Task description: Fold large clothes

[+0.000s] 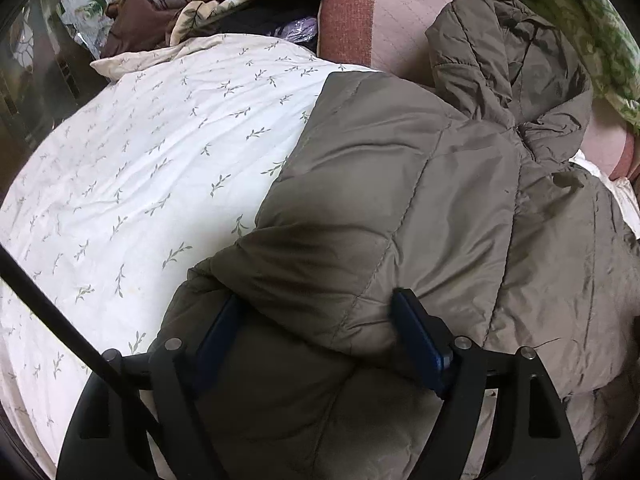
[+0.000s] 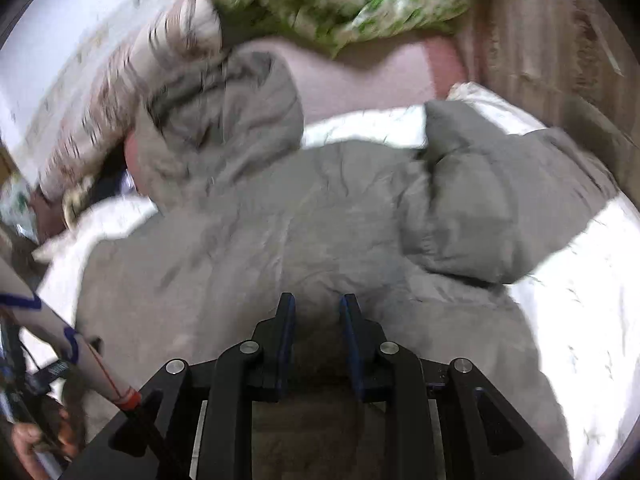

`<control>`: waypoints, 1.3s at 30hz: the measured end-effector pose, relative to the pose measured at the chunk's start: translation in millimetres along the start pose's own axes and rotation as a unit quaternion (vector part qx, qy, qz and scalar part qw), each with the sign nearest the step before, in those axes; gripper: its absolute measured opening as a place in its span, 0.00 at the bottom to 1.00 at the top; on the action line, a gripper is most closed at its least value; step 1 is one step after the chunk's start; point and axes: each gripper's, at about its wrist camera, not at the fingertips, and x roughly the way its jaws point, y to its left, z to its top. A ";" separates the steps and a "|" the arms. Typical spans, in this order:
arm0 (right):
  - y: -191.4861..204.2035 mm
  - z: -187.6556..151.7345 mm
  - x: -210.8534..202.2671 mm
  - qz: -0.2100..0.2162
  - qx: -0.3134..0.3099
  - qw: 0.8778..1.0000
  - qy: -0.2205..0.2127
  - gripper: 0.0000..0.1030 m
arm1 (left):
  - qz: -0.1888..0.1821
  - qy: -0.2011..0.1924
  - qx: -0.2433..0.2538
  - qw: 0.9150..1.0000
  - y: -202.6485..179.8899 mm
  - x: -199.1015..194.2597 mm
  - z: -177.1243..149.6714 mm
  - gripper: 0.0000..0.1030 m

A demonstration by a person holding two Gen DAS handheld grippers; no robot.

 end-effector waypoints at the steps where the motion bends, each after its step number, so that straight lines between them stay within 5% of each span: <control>1: -0.5 0.9 8.6 -0.003 -0.003 1.000 0.010 0.25 | 0.001 -0.001 -0.001 1.000 -0.4 0.7 0.3 0.78; 10: -7.6 15.4 49.8 -0.014 -0.024 0.999 0.018 0.22 | 0.029 -0.004 -0.012 1.000 -7.2 2.0 6.1 0.87; 14: -8.5 25.1 20.8 0.005 -0.021 1.000 -0.007 0.30 | 0.012 0.004 -0.013 1.000 -3.7 -29.9 2.3 0.83; 16: -19.2 37.4 0.2 0.015 0.003 0.999 -0.035 0.44 | -0.004 -0.005 -0.001 1.000 -4.2 -56.8 -7.5 0.83; 18: -44.7 49.1 -26.2 0.015 0.038 0.997 -0.071 0.61 | -0.019 -0.012 0.009 1.000 -3.2 -81.4 -19.4 0.83; 22: -120.1 61.4 -43.6 -0.047 0.117 0.987 -0.098 0.62 | -0.044 -0.012 0.020 0.999 -0.1 -118.1 -43.2 0.83; 26: -206.4 55.4 -40.1 -0.157 0.200 0.963 -0.094 0.62 | -0.069 -0.005 0.013 0.998 4.1 -140.0 -63.1 0.83; 30: -277.8 51.0 -45.6 -0.203 0.273 0.935 -0.099 0.62 | -0.080 0.011 0.013 0.997 -3.8 -144.5 -73.5 0.83; 35: -335.4 53.5 -32.9 -0.168 0.335 0.921 -0.108 0.65 | -0.087 0.028 0.026 0.995 -19.4 -147.8 -78.3 0.83; 39: -344.3 67.2 -18.9 -0.159 0.316 0.928 -0.116 0.65 | -0.074 0.024 0.045 0.996 -33.3 -149.5 -80.9 0.83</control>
